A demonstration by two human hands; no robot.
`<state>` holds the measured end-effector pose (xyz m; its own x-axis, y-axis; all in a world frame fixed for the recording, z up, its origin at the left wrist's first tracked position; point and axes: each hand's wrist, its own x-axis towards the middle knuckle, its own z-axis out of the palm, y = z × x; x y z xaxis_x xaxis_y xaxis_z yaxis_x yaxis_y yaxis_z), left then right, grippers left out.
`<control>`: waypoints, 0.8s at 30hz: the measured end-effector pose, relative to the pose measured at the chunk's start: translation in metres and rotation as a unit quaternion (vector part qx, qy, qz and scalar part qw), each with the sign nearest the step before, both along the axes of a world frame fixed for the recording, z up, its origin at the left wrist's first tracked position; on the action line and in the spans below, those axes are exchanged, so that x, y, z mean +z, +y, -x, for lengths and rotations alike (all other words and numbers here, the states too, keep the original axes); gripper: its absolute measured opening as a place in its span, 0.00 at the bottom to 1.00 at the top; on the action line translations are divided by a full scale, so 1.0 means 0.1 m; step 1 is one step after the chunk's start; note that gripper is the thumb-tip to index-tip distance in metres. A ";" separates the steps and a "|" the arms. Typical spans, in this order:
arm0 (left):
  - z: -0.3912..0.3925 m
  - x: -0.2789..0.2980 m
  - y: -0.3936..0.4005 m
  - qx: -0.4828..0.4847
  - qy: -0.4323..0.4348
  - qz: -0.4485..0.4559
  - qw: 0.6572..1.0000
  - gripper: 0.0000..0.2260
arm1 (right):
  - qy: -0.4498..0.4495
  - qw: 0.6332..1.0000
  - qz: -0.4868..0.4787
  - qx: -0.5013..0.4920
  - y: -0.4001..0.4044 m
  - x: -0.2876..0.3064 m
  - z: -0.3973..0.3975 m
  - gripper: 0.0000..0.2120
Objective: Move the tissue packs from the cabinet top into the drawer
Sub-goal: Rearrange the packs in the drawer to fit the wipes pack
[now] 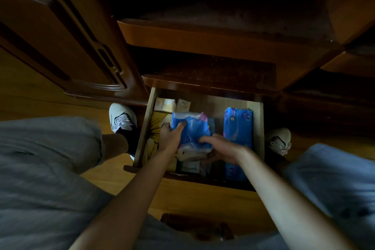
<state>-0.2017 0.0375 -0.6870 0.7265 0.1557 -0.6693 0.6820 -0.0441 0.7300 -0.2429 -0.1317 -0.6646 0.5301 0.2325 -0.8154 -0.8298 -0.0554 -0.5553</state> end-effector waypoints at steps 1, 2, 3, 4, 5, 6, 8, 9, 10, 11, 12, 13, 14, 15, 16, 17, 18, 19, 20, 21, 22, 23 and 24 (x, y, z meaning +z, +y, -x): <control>0.00 0.01 0.01 0.001 0.009 0.004 1.000 0.10 | 0.003 1.000 -0.004 -0.018 -0.05 -0.02 -0.02 0.14; -0.02 0.02 0.01 0.004 0.015 0.011 1.000 0.08 | 0.003 0.999 -0.004 -0.048 -0.09 -0.04 -0.05 0.14; -0.03 0.04 0.01 0.010 0.019 0.019 1.000 0.08 | 0.005 0.996 -0.002 -0.089 -0.12 -0.06 -0.09 0.14; -0.04 0.05 0.00 0.014 0.020 0.025 0.999 0.08 | 0.007 0.991 0.002 -0.132 -0.15 -0.09 -0.12 0.14; -0.06 0.07 0.00 0.006 0.018 0.027 0.999 0.09 | 0.010 0.985 0.008 -0.171 -0.17 -0.11 -0.16 0.15; -0.08 0.11 -0.01 -0.019 0.020 0.029 0.999 0.12 | 0.013 0.982 0.016 -0.190 -0.18 -0.13 -0.19 0.15; -0.08 0.16 -0.02 -0.093 0.039 0.042 0.994 0.18 | 0.010 0.987 0.034 -0.154 -0.16 -0.16 -0.22 0.14; -0.07 0.18 -0.03 -0.111 0.047 0.041 0.992 0.19 | 0.008 0.993 0.043 -0.110 -0.13 -0.16 -0.22 0.14; -0.05 0.19 -0.02 -0.104 0.051 0.028 0.993 0.19 | 0.002 0.997 0.052 -0.056 -0.10 -0.16 -0.22 0.14; -0.03 0.19 -0.01 -0.075 0.047 0.003 0.996 0.17 | -0.006 0.998 0.064 -0.003 -0.07 -0.15 -0.25 0.15; -0.01 0.20 0.03 -0.032 0.036 -0.020 0.999 0.15 | -0.015 0.996 0.076 0.036 -0.05 -0.15 -0.29 0.17; 0.02 0.21 0.09 0.015 0.011 -0.031 0.999 0.14 | -0.032 0.995 0.077 0.050 -0.01 -0.12 -0.36 0.18; 0.04 0.23 0.16 0.057 -0.028 -0.030 0.998 0.14 | -0.050 0.996 0.063 0.037 0.05 -0.10 -0.47 0.18; 0.04 0.27 0.24 0.096 -0.070 -0.028 0.993 0.13 | -0.065 0.996 0.053 0.001 0.11 -0.10 -0.59 0.19; 0.04 0.32 0.33 0.134 -0.106 -0.028 0.985 0.13 | -0.089 0.993 0.078 -0.025 0.19 -0.15 -0.72 0.20; 0.02 0.37 0.42 0.171 -0.137 -0.034 0.975 0.12 | -0.130 0.982 0.136 -0.020 0.26 -0.21 -0.86 0.19; -0.01 0.41 0.51 0.204 -0.158 -0.044 0.965 0.12 | -0.186 0.960 0.209 0.020 0.34 -0.30 -0.99 0.20; -0.05 0.43 0.59 0.231 -0.167 -0.054 0.957 0.12 | -0.233 0.933 0.264 0.077 0.41 -0.39 -1.11 0.24; -0.09 0.44 0.67 0.254 -0.164 -0.063 0.951 0.14 | -0.264 0.906 0.300 0.138 0.49 -0.47 -1.20 0.28; -0.12 0.44 0.73 0.275 -0.154 -0.068 0.947 0.16 | -0.278 0.880 0.331 0.194 0.56 -0.52 -1.28 0.30; -0.15 0.41 0.79 0.296 -0.142 -0.066 0.942 0.18 | -0.286 0.857 0.357 0.237 0.64 -0.56 -1.34 0.32; -0.18 0.37 0.83 0.318 -0.126 -0.061 0.938 0.19 | -0.290 0.837 0.378 0.271 0.71 -0.59 -1.38 0.32; -0.19 0.34 0.86 0.336 -0.110 -0.054 0.934 0.19 | -0.293 0.820 0.397 0.290 0.77 -0.64 -1.41 0.32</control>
